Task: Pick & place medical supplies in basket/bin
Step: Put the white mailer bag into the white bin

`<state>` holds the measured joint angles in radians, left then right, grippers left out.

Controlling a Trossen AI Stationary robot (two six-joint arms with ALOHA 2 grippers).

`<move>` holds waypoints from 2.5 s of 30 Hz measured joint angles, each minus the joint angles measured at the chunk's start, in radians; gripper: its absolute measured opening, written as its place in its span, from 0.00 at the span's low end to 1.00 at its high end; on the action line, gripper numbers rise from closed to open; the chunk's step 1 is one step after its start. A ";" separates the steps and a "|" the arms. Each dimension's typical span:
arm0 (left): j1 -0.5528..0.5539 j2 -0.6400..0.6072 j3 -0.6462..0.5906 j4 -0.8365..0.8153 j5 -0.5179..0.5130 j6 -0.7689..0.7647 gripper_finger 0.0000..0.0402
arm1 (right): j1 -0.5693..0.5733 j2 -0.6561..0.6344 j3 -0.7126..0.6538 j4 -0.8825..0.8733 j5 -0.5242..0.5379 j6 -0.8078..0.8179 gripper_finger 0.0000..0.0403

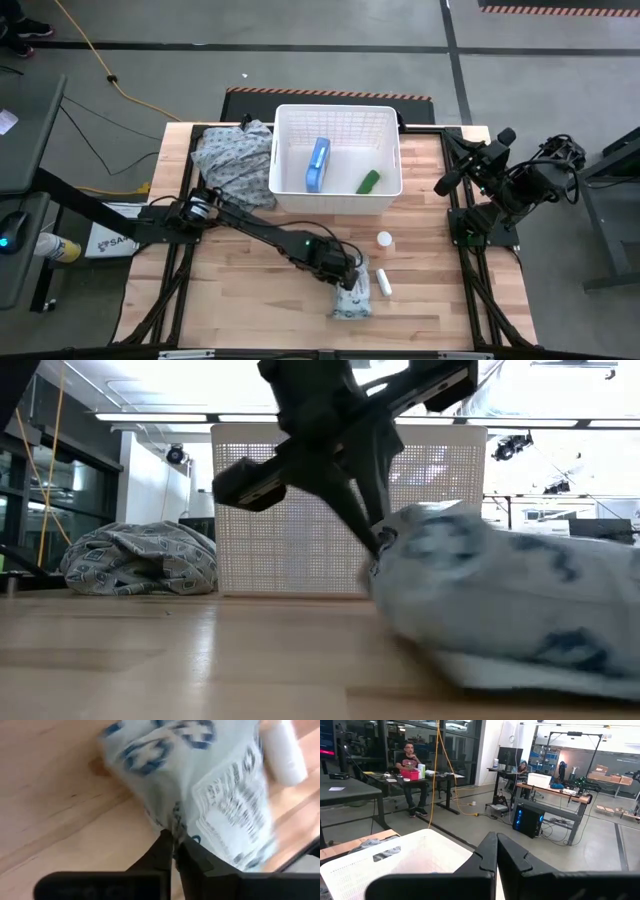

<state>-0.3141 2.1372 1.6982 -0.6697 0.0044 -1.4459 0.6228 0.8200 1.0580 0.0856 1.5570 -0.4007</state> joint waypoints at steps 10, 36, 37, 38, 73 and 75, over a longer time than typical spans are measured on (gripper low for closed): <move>0.000 0.000 0.111 -0.094 -0.022 0.031 0.05 | 0.000 0.000 0.000 0.000 0.000 0.000 0.00; -0.021 -0.066 0.646 -0.555 -0.332 0.084 0.06 | 0.000 -0.003 0.000 -0.003 0.013 -0.053 0.00; -0.021 -0.076 0.656 -0.559 -0.353 0.086 0.06 | 0.000 -0.004 0.000 -0.009 0.013 -0.053 0.00; -0.020 -0.084 0.658 -0.564 -0.379 0.092 0.06 | 0.000 -0.004 0.000 -0.017 0.013 -0.053 0.00; 0.545 -0.243 0.655 -0.349 -0.374 0.682 0.06 | 0.000 -0.003 0.000 -0.079 0.013 -0.052 0.00; 0.558 -0.243 0.655 -0.352 -0.360 0.690 0.06 | 0.000 -0.003 0.000 -0.079 0.013 -0.050 0.00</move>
<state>0.2437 1.8942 2.3531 -1.0220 -0.3553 -0.7559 0.6224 0.8165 1.0576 0.0063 1.5703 -0.4511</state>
